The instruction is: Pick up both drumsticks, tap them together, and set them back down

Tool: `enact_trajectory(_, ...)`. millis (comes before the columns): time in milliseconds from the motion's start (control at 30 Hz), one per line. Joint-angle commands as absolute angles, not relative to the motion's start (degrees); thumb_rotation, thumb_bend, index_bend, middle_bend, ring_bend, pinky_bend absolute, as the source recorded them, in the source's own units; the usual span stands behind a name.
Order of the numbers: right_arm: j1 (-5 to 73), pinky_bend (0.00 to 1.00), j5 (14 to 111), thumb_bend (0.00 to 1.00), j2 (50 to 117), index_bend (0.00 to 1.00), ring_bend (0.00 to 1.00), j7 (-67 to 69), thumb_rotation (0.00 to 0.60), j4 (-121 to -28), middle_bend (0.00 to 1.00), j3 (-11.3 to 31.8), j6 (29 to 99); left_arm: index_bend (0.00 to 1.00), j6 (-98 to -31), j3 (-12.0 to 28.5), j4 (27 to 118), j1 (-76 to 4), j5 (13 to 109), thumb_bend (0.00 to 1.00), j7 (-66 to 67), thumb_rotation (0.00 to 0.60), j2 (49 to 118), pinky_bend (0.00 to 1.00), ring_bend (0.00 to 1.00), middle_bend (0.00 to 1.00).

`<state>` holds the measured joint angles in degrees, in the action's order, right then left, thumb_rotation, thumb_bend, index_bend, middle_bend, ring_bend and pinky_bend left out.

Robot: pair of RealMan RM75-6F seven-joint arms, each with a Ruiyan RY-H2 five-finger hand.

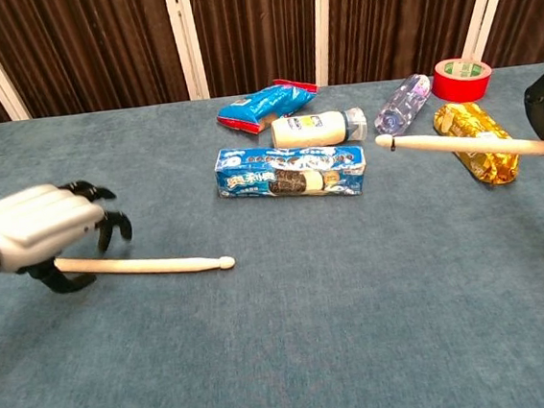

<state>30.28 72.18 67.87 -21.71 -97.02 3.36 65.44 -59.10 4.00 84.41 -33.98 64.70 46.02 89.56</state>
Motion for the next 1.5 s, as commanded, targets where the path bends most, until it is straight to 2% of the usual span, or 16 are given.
enact_trajectory(33,30.14,0.07,71.8,0.49,68.23,0.77,0.46,-21.77,0.6,-96.51,0.65,3.41,65.11,0.14,-62.73,5.99,89.11,-33.39,64.19,0.47,45.87,0.6,86.78,0.0,0.0,0.21)
enact_trajectory(133,29.95,0.07,71.72,0.49,68.87,0.77,0.46,-21.55,0.6,-95.38,0.65,3.26,64.69,0.12,-66.51,8.44,93.85,-32.89,64.76,0.47,45.01,0.6,83.48,0.0,0.0,0.14)
enact_trajectory(233,29.76,0.07,71.62,0.49,69.62,0.77,0.46,-21.48,0.6,-93.96,0.65,3.15,64.3,0.12,-70.56,11.52,99.47,-32.06,64.92,0.46,43.58,0.6,79.29,0.0,0.0,0.13)
enact_trajectory(400,29.49,0.07,71.26,0.49,70.72,0.77,0.46,-21.3,0.6,-91.66,0.65,3.01,63.63,0.12,-73.32,13.96,107.45,-30.54,64.01,0.46,42.54,0.6,71.62,0.0,0.0,0.14)
enact_trajectory(700,29.17,0.07,72.43,0.49,71.86,0.77,0.46,-20.72,0.6,-88.3,0.65,1.85,61.87,0.12,-72.74,12.32,113.16,-27.28,65.71,0.45,37.39,0.6,60.01,0.0,0.0,0.11)
enact_trajectory(867,29.06,0.07,74.14,0.49,72.64,0.77,0.46,-19.66,0.6,-86.93,0.65,1.12,61.34,0.11,-72.45,11.66,113.87,-26.18,66.19,0.39,34.07,0.6,57.41,0.0,0.0,0.08)
enact_trajectory(1167,28.21,0.07,75.06,0.49,74.58,0.76,0.46,-18.3,0.6,-84.03,0.65,0.05,60.26,0.08,-69.79,10.26,115.63,-24.45,67.53,0.38,23.21,0.6,54.33,0.0,0.0,0.07)
enact_trajectory(1300,28.0,0.06,74.16,0.46,75.62,0.65,0.42,-19.27,0.6,-82.82,0.58,0.2,59.77,0.08,-69.58,9.73,115.29,-24.26,67.66,0.38,22.43,0.6,54.1,0.0,0.0,0.07)
enact_trajectory(1500,28.55,0.05,68.06,0.32,74.93,0.27,0.34,-24.89,0.6,-86.02,0.36,1.0,56.77,0.08,-69.44,8.91,114.83,-24.59,67.42,0.38,24.03,0.6,54.87,0.0,0.0,0.07)
